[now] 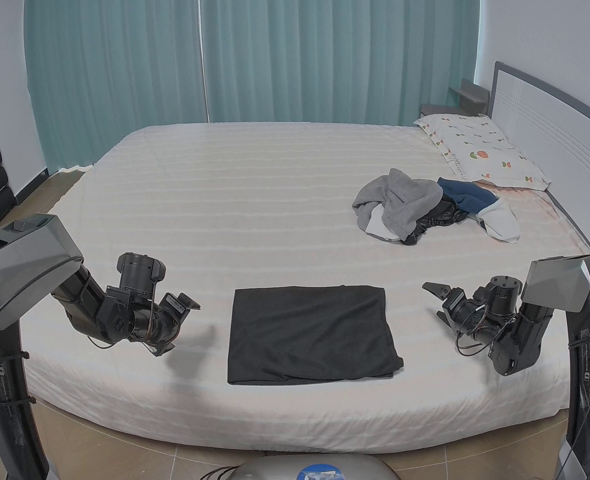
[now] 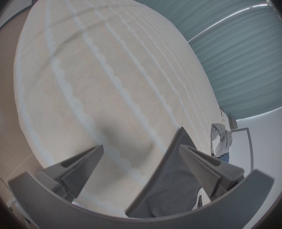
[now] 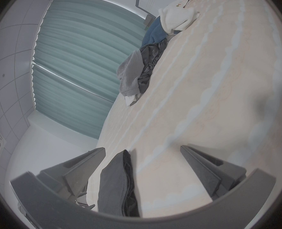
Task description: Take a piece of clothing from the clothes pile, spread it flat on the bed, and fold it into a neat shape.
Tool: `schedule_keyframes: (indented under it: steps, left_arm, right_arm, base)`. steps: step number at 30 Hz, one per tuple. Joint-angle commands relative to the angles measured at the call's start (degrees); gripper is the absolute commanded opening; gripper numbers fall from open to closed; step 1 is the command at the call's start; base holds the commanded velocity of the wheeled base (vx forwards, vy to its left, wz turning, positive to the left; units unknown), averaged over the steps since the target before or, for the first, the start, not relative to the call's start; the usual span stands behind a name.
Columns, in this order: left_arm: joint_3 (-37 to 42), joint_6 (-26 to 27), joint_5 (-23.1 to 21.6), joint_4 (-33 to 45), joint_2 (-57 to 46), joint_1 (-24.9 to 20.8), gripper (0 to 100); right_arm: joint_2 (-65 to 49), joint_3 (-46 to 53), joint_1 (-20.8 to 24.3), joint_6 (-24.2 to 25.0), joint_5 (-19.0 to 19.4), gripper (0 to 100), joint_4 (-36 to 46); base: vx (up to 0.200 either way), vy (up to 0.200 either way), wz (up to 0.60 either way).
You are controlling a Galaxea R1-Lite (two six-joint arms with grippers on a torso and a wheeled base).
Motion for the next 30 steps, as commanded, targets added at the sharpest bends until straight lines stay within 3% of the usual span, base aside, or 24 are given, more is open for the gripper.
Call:
schedule_keyframes:
  steps: [1,8,16,21,26,30]
  left_arm:
    - [0.41,0.18,0.12,-0.25,0.25,-0.09,100]
    - [0.41,0.26,0.73,-0.42,0.34,-0.17,100]
    - [2.61,4.22,0.91,-2.62,0.34,-0.70,100]
    - [6.39,11.43,-0.23,-12.38,0.52,-0.61,100]
    - [11.13,22.94,-5.86,-20.29,3.77,-0.79,100]
    - [10.96,24.70,-5.86,-20.55,5.18,-1.49,100]
  right_arm:
    - [-0.05,0.20,0.03,0.00,0.04,100,-0.14]
    - [-0.05,0.64,-0.06,0.00,0.22,100,-0.84]
    - [-0.05,0.73,0.03,-0.09,0.22,100,-0.93]
    - [-0.05,0.73,0.12,-0.09,0.13,100,-0.93]
    - [0.04,0.82,0.12,-0.09,0.04,100,-1.46]
    - [0.30,1.35,0.21,-0.18,0.04,100,-2.25]
  base:
    - [0.000,-0.200,0.00]
    - [0.000,-0.029,0.00]
    - [0.000,0.000,0.00]
    - [0.000,0.000,0.00]
    - [0.000,0.000,0.00]
    - [0.000,0.000,0.00]
